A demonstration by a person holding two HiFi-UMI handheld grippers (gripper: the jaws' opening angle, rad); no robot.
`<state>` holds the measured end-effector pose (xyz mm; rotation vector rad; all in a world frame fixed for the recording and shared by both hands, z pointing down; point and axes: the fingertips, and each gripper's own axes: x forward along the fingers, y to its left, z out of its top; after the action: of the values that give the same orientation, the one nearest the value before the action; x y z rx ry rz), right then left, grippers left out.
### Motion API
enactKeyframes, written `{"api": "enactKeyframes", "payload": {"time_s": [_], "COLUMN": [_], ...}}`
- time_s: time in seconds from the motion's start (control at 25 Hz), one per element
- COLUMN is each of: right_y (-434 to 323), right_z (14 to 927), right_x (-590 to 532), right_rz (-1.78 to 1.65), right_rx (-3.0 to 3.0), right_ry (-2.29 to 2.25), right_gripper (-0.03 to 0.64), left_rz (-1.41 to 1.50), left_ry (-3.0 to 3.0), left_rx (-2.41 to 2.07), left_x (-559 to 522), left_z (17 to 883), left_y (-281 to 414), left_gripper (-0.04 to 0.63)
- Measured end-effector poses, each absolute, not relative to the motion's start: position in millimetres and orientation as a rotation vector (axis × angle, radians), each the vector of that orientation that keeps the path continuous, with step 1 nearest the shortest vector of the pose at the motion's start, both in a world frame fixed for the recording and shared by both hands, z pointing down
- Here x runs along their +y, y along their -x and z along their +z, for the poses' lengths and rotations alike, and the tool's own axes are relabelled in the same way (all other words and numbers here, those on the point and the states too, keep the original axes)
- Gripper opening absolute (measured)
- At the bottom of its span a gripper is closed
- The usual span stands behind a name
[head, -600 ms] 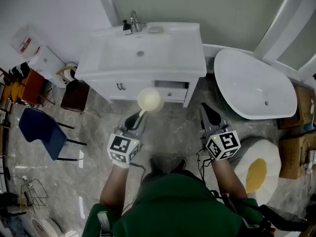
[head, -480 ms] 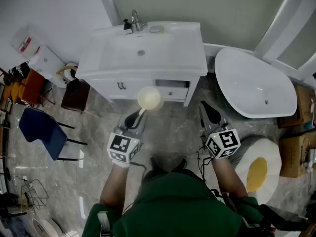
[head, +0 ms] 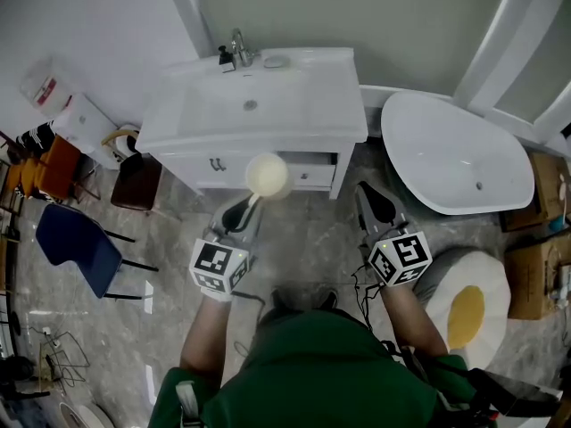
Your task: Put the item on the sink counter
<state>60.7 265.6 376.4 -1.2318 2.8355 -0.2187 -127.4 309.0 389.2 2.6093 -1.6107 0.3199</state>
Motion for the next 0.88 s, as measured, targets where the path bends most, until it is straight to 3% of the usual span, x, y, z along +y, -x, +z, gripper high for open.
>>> {"api": "enactKeyframes", "payload": {"time_s": [0.52, 0.88], "right_y": [-116, -122], "right_z": [382, 393], "right_x": [252, 183], "right_rz": [-0.240, -0.255], "right_rx": [2.825, 2.809], "right_ry": [1.244, 1.343], "right_gripper": [-0.003, -0.003], "left_rz": [0.323, 0.262], "left_ry": [-2.620, -2.625], "left_rx": [-1.599, -1.558], "left_x": [289, 206], "left_z": [392, 405], "left_y": [78, 86], "left_gripper": [0.040, 0.040]}}
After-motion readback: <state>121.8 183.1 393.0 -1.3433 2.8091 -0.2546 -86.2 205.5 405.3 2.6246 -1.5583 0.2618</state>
